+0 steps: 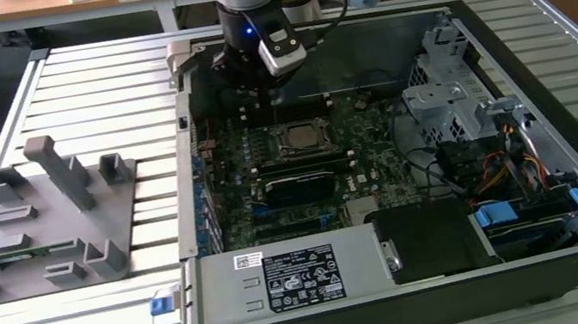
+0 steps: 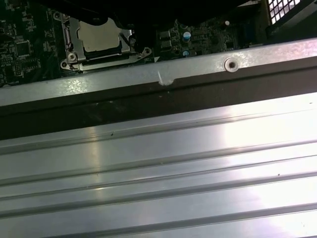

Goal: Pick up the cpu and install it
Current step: 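Install the first cpu locking lever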

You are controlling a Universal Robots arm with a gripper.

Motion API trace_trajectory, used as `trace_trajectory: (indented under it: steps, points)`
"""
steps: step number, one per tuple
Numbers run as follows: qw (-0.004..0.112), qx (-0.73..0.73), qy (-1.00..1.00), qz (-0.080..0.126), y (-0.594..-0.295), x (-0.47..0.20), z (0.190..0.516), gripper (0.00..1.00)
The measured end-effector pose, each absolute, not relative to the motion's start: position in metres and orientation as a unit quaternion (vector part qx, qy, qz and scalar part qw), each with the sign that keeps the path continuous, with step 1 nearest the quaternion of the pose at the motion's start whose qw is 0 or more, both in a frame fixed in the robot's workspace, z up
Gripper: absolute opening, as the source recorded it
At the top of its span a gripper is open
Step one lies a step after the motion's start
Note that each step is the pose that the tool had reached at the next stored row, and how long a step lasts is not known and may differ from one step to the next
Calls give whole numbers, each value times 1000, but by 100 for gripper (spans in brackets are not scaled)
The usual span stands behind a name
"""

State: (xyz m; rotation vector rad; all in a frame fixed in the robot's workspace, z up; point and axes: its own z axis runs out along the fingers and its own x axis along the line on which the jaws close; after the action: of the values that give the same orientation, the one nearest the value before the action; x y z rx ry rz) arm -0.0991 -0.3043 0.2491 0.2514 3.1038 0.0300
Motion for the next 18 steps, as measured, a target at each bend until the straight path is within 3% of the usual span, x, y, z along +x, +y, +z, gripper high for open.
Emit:
trace_trajectory:
  steps: [5,9,18]
  points:
    - [14,80,997,10,-304,-98,248,11]
    - [13,80,996,21,-305,-96,248,11]
    - [13,80,997,20,-307,-88,242,11]
